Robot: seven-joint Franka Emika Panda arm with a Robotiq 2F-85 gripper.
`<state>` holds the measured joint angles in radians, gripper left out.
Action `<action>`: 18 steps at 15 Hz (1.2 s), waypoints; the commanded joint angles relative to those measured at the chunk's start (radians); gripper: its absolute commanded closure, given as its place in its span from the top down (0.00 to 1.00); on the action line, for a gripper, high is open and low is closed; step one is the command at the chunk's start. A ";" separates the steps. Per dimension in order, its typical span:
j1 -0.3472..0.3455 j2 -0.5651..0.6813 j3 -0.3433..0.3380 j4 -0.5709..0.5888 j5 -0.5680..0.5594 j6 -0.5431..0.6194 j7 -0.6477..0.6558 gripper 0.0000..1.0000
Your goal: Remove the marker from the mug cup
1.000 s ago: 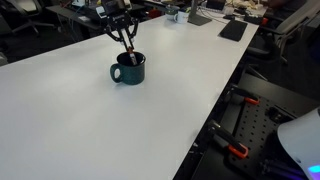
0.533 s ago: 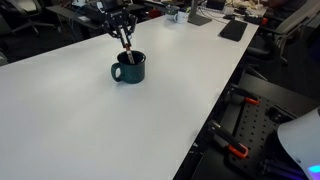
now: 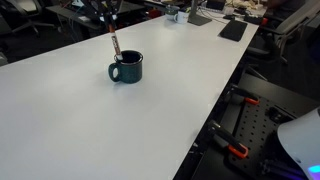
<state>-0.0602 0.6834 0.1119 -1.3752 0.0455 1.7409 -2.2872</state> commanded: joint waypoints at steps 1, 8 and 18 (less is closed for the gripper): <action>0.022 -0.133 -0.001 -0.119 -0.017 0.090 0.037 0.04; 0.038 -0.267 -0.028 -0.217 -0.069 0.254 0.081 0.04; -0.011 -0.273 -0.091 -0.320 -0.178 0.445 0.163 0.04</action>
<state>-0.0536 0.4280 0.0209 -1.6436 -0.1367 2.1588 -2.1488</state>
